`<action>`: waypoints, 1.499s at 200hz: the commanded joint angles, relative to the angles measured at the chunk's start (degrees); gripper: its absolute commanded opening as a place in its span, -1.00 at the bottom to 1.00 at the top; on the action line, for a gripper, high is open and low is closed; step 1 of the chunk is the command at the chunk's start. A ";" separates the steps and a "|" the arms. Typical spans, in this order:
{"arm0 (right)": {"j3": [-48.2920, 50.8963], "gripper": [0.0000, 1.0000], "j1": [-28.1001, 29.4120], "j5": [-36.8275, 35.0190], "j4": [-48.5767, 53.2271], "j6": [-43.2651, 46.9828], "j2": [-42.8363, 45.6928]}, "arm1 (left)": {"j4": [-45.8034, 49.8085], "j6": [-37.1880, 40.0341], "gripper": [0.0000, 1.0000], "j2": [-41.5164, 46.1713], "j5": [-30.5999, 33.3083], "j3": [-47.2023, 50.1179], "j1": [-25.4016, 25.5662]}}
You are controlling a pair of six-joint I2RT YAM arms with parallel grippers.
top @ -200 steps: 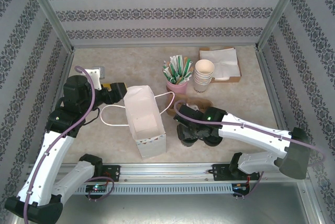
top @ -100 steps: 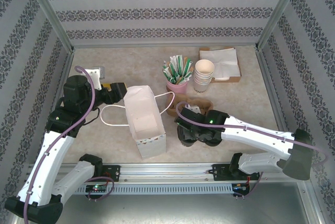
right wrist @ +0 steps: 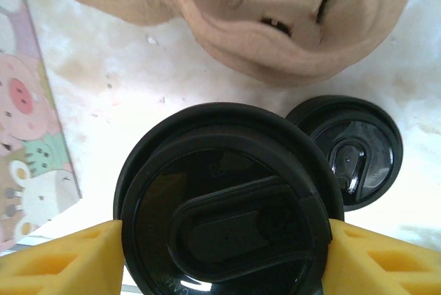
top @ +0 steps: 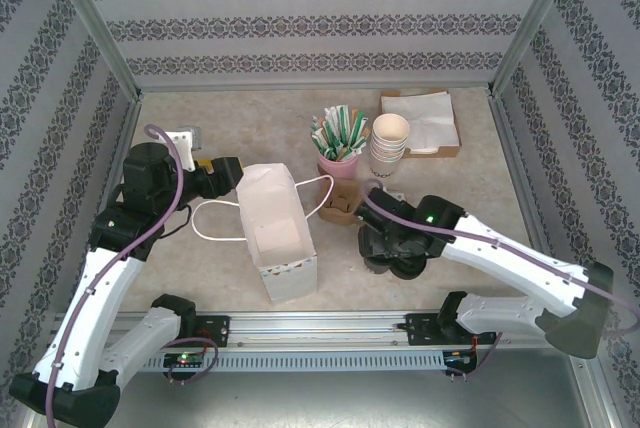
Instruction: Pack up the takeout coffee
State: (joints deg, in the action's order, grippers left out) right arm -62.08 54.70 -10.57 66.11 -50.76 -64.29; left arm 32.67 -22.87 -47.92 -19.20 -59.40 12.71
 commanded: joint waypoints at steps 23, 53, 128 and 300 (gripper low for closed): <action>-6.75 0.37 -3.79 -3.67 7.03 4.49 3.44 | 0.98 1.16 0.58 -0.07 0.77 -2.22 0.56; -10.58 0.37 -8.57 -5.69 10.46 8.44 3.55 | 1.13 1.47 0.58 -0.48 0.94 -2.67 0.52; -10.37 0.37 -33.81 1.01 3.07 22.29 5.21 | 2.57 2.20 0.58 -0.66 1.54 -3.80 0.56; 10.93 0.44 -48.46 5.99 -16.33 23.90 0.02 | 2.91 1.52 0.58 -0.64 0.95 -3.66 0.53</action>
State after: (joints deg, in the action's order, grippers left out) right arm -52.56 6.50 -4.60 50.94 -28.03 -64.25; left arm 34.35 -22.04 -48.71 -18.15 -61.43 12.71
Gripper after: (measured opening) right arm 0.711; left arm 0.792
